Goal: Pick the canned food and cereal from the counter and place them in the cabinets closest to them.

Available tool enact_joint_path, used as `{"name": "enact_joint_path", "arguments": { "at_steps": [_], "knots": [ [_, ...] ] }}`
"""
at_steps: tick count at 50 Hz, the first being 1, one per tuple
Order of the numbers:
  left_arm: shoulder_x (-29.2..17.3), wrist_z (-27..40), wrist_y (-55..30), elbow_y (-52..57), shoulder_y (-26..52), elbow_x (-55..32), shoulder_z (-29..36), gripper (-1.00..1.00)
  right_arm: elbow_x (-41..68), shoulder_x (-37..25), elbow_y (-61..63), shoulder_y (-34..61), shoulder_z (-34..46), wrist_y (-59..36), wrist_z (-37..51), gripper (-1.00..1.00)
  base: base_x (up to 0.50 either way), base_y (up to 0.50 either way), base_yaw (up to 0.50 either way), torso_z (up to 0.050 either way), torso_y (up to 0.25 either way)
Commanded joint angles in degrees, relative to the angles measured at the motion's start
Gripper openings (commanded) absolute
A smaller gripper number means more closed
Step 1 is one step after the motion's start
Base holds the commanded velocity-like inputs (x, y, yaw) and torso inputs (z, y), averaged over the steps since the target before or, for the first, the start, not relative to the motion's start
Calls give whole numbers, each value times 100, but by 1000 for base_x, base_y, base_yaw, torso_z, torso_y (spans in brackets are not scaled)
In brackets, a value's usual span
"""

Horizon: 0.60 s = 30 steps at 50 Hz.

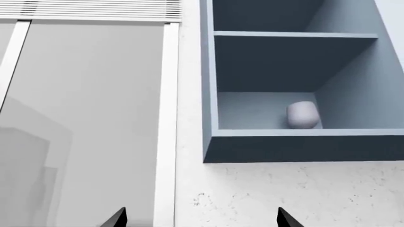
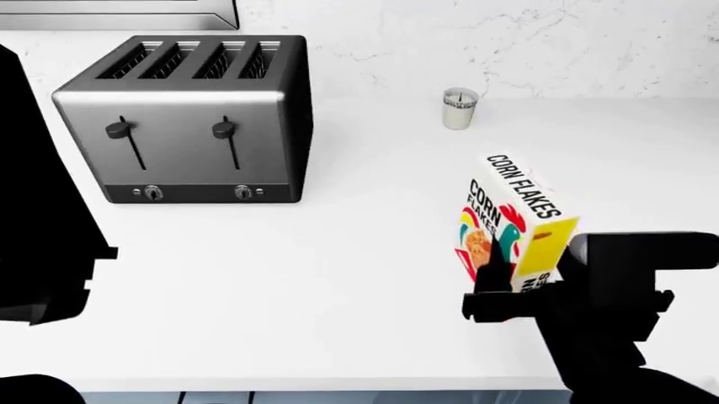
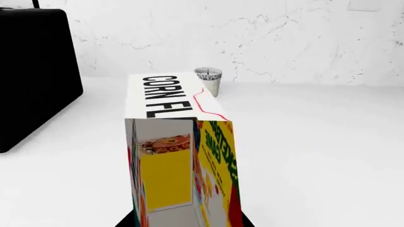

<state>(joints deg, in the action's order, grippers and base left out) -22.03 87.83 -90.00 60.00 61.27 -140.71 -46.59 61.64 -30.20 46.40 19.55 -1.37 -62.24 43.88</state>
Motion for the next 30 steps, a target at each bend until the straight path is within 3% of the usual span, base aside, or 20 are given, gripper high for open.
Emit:
{"name": "enact_joint_path", "arguments": {
  "at_steps": [1, 8, 16, 21, 26, 30],
  "knots": [
    [-11, -130, 0, 0, -40, 138, -49, 100, -54, -35, 529, -105, -238, 375, -126, -100, 0, 0, 0, 0, 0],
    [-14, -812, 0, 0, -244, 831, -297, 100, 107, -68, 1045, -165, -538, 653, -17, -100, 0, 0, 0, 0, 0],
    [2, -871, 0, 0, -277, 882, -342, 100, 515, -422, 1352, -142, -476, 1106, 445, -100, 0, 0, 0, 0, 0],
    [6, -837, 0, 0, -270, 836, -355, 100, 359, -1289, 1357, -199, 394, 2499, 941, -100, 0, 0, 0, 0, 2],
    [9, -867, 0, 0, -276, 865, -375, 100, -108, -2453, 1357, 112, 1960, 4254, 1543, -100, 0, 0, 0, 0, 0],
    [9, -832, 0, 0, -267, 843, -359, 100, -337, -2939, 1355, 579, 2946, 4959, 1891, -100, 0, 0, 0, 0, 0]
  ]
}}
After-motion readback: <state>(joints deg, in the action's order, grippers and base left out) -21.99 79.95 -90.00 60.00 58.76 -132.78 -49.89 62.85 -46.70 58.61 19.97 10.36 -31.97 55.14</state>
